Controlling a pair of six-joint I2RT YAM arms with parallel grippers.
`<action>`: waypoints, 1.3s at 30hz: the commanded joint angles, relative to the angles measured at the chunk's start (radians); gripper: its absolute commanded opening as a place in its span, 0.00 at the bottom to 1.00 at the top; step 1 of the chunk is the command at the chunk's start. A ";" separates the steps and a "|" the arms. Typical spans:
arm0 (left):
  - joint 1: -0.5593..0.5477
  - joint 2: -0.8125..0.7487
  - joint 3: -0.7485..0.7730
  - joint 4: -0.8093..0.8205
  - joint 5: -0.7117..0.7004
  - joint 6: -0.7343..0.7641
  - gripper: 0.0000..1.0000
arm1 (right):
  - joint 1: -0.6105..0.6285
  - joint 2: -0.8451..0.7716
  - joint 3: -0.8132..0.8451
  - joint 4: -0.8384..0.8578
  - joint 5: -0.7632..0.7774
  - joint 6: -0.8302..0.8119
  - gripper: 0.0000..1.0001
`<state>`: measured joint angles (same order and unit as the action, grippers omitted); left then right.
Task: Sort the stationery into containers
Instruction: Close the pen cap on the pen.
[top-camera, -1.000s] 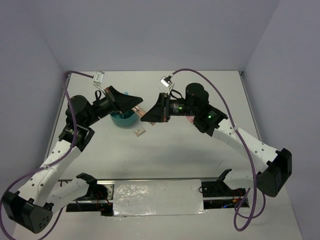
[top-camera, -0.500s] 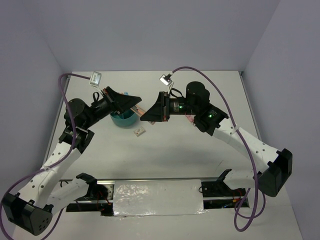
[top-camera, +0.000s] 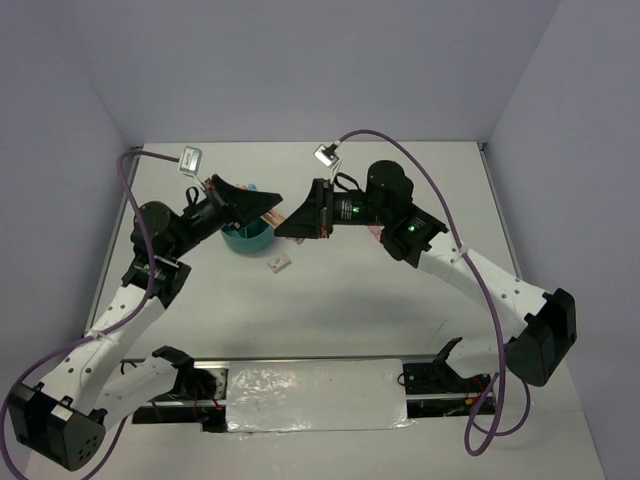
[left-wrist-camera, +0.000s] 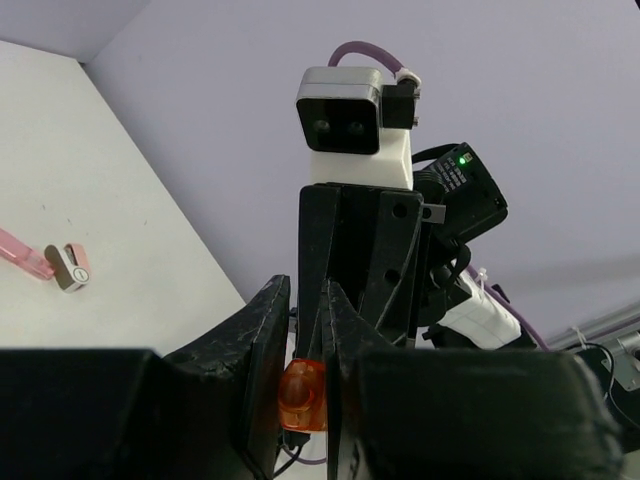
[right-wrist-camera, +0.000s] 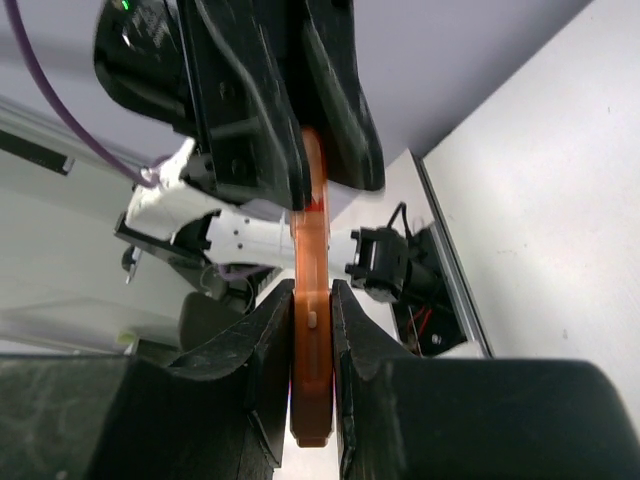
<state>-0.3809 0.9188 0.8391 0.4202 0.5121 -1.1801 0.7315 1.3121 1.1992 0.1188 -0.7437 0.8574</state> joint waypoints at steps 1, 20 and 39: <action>-0.012 0.000 -0.034 -0.012 0.060 0.020 0.00 | 0.000 0.013 0.125 0.196 0.020 0.031 0.00; -0.325 -0.021 -0.140 -0.052 -0.063 0.074 0.00 | 0.016 0.392 0.668 0.032 -0.011 0.020 0.00; -0.188 -0.068 0.173 -0.465 -0.389 0.297 0.00 | -0.052 0.129 0.249 -0.041 -0.013 -0.101 0.72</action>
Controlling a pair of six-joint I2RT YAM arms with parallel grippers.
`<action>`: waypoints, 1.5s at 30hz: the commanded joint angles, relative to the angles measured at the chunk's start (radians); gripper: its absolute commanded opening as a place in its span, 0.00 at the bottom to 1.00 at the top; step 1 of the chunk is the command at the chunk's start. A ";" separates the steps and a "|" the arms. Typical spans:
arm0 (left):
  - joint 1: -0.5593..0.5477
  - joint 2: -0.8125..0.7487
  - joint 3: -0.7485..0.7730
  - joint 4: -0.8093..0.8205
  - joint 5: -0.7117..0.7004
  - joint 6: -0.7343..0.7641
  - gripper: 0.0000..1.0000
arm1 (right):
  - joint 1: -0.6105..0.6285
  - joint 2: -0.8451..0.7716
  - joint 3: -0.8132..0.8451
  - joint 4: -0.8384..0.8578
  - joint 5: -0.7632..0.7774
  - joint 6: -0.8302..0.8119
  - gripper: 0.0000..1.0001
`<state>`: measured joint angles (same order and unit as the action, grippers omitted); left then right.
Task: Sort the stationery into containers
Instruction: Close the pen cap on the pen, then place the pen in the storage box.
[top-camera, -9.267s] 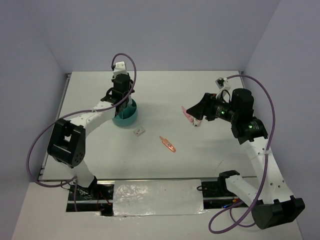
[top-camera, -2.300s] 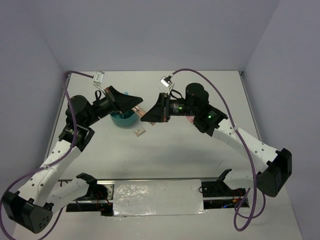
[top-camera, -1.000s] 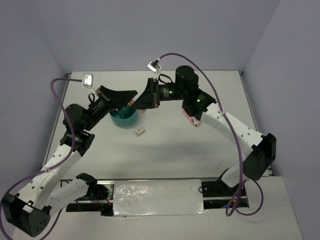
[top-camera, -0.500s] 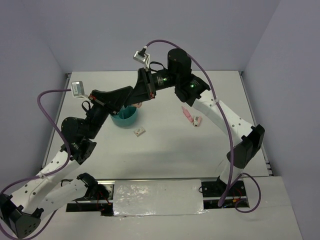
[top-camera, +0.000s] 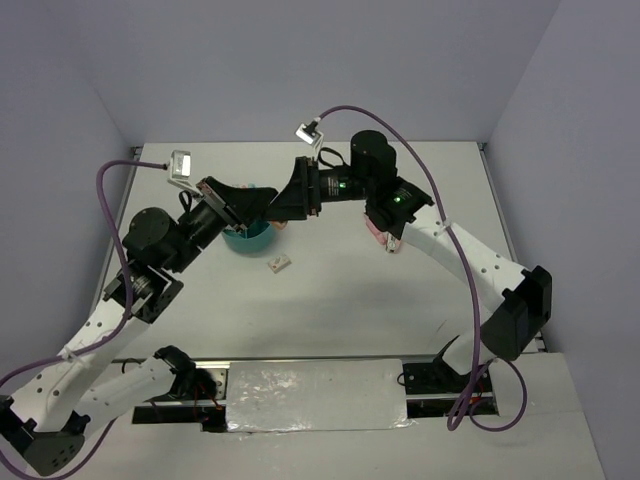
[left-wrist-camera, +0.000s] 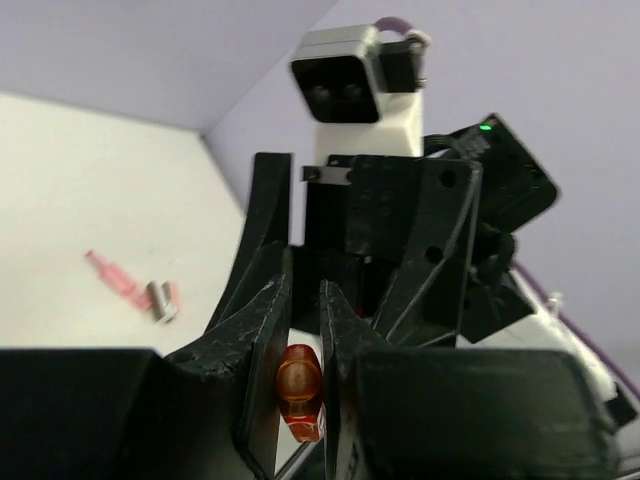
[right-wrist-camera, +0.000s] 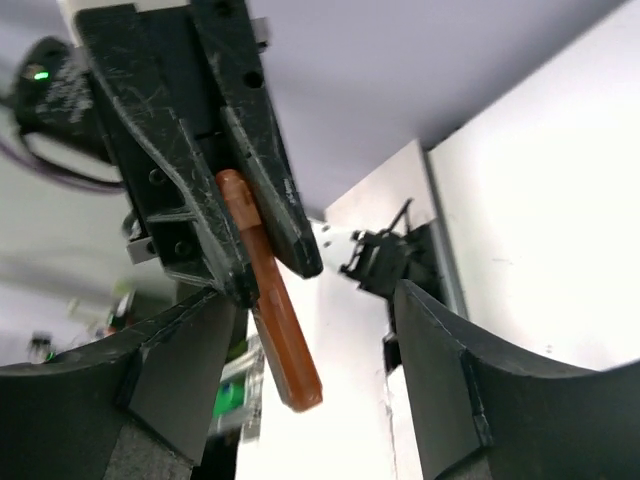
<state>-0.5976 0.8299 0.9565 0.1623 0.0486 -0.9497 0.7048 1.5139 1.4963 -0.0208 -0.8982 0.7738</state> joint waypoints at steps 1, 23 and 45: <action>0.044 0.026 0.068 -0.216 0.071 0.066 0.00 | -0.034 -0.086 -0.071 0.108 0.143 -0.015 0.73; 0.547 0.443 0.185 -0.242 -0.063 0.508 0.00 | -0.283 -0.503 -0.373 -0.421 0.295 -0.438 0.78; 0.595 0.771 0.159 -0.003 0.070 0.503 0.01 | -0.284 -0.558 -0.249 -0.642 0.314 -0.516 0.78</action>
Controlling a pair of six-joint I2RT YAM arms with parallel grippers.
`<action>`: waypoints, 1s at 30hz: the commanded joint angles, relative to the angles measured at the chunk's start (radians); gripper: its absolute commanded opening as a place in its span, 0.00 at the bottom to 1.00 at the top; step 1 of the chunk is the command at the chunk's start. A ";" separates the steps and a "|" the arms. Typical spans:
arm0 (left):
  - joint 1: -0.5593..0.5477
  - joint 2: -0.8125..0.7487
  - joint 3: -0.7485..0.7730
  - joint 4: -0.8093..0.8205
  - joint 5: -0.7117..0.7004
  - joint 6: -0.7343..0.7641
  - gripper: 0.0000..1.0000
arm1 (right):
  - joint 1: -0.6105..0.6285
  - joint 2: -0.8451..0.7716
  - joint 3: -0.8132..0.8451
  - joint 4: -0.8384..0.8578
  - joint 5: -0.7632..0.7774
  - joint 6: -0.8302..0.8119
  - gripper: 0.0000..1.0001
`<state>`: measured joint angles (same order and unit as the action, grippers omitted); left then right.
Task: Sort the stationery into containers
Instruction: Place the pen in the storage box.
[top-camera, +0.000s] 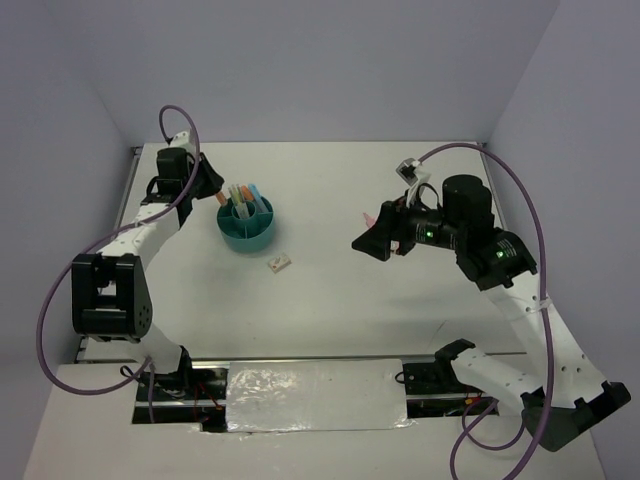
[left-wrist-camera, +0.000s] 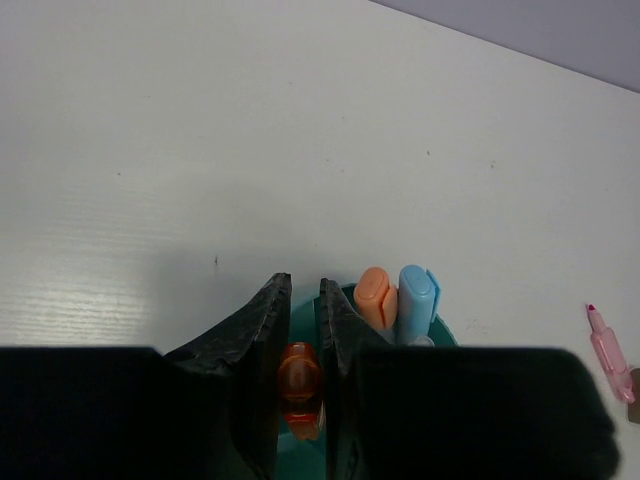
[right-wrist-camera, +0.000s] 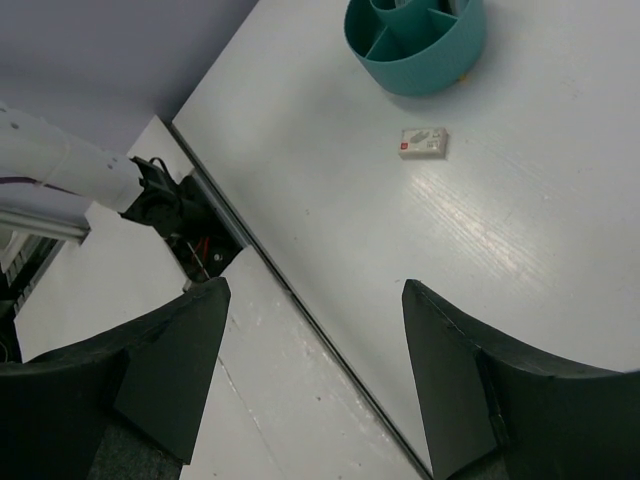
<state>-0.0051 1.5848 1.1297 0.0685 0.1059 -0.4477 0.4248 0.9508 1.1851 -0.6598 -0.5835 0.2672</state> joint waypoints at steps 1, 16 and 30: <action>0.002 0.023 -0.022 0.096 0.005 -0.002 0.09 | -0.004 0.009 0.067 -0.001 -0.007 -0.006 0.78; 0.028 0.037 -0.082 0.157 0.096 -0.046 0.45 | -0.006 0.034 0.045 0.061 -0.010 0.032 0.78; 0.028 -0.201 0.103 -0.519 -0.412 -0.301 0.91 | -0.064 0.293 0.060 -0.009 0.295 -0.103 0.79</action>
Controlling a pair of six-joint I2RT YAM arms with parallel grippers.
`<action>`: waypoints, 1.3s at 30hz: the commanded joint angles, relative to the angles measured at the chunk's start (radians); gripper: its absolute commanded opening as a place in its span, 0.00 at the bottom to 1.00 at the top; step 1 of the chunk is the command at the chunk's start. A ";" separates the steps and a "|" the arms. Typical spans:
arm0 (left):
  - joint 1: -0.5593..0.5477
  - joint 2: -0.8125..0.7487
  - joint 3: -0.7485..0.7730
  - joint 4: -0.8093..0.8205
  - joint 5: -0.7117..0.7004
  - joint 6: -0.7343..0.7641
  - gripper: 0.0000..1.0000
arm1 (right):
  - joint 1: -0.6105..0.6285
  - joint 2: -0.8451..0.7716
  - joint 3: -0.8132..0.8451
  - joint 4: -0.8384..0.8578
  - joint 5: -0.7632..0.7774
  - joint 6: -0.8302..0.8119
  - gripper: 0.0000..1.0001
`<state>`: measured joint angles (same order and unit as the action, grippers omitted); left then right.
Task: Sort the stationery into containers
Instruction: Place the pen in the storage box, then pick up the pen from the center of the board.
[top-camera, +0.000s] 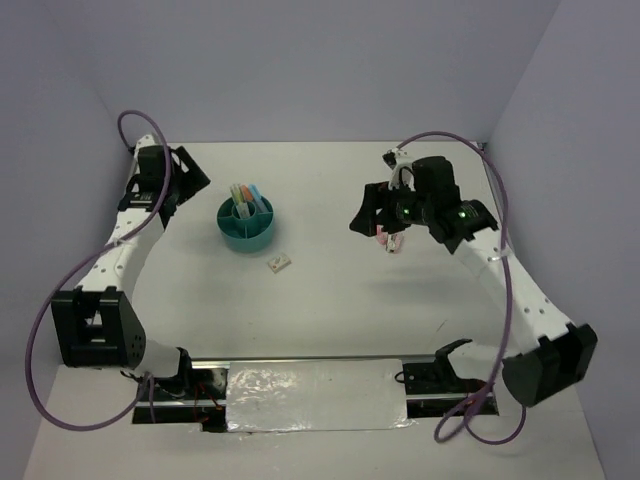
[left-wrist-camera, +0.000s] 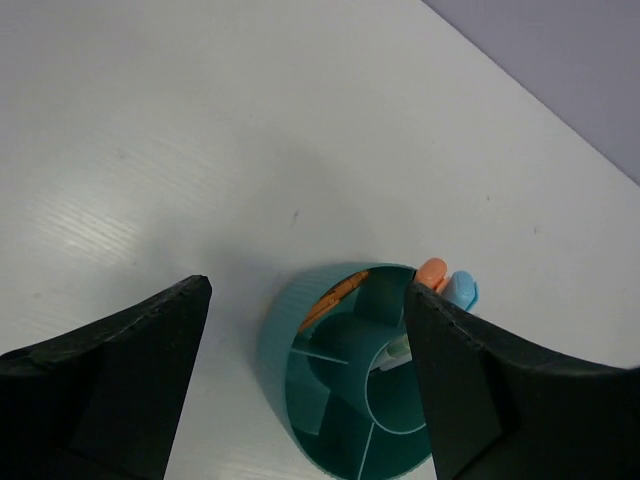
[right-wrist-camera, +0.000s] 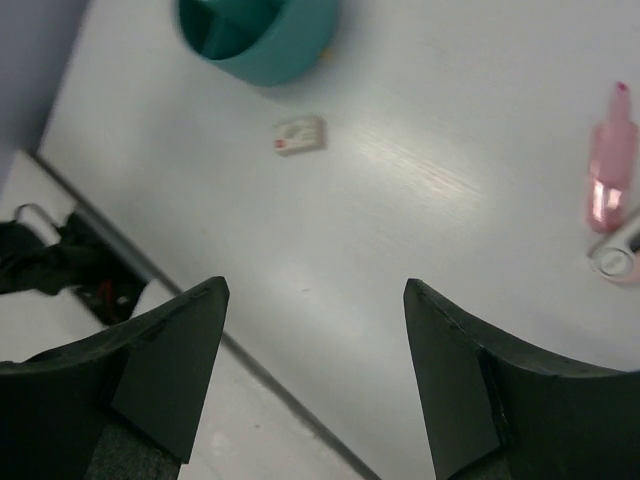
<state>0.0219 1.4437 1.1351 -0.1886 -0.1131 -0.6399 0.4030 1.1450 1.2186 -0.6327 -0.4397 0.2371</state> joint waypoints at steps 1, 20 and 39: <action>0.001 -0.078 0.095 -0.320 -0.192 -0.112 0.92 | -0.082 0.142 0.048 -0.047 0.169 -0.081 0.78; -0.010 -0.448 -0.023 -0.543 0.105 -0.011 0.99 | -0.110 0.938 0.484 -0.185 0.481 -0.200 0.71; -0.068 -0.375 0.054 -0.390 0.438 -0.052 0.99 | 0.075 0.770 0.385 -0.006 0.244 -0.101 0.00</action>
<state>-0.0254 1.0512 1.1439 -0.7120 0.1276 -0.6605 0.4271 2.1307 1.6394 -0.7574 -0.0452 0.0658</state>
